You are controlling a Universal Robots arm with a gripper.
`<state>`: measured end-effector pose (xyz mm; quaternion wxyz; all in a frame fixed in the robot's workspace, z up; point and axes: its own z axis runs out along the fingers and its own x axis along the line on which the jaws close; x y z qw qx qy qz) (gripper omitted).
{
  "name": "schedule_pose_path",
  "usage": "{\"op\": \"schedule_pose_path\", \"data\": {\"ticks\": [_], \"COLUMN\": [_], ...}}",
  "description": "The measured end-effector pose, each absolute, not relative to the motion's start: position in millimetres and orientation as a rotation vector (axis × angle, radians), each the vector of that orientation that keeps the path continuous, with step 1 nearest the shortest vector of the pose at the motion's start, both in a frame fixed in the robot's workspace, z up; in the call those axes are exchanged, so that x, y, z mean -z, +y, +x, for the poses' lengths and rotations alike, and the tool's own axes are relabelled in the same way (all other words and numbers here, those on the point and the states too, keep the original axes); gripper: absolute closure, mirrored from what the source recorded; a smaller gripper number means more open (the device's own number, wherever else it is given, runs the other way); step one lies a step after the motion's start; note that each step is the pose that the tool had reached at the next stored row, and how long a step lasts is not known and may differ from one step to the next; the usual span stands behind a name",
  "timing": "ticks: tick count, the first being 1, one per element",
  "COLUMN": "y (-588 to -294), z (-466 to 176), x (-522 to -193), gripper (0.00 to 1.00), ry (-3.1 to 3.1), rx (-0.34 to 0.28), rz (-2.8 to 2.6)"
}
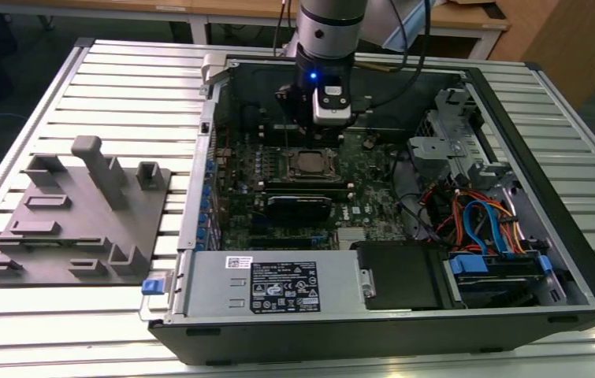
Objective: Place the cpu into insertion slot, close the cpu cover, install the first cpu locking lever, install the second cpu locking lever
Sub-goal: 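Install the first cpu locking lever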
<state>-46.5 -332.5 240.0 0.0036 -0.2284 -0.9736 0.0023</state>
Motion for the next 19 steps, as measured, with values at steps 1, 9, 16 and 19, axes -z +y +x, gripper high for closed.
{"op": "schedule_pose_path", "data": {"ticks": [1, 9, 16, 19], "y": [-332.5, -332.5, -332.5, -332.5], "z": [-46.5, -46.5, -46.5, -46.5], "x": [-240.0, -240.0, -240.0, -240.0], "gripper": [0.9, 0.9, 0.9, 0.9], "ry": [-3.056, -3.067, -3.067, -3.068], "rx": [-0.007, -0.008, -0.007, -0.007], "rz": [-0.697, -0.646, -0.646, -0.642]}}
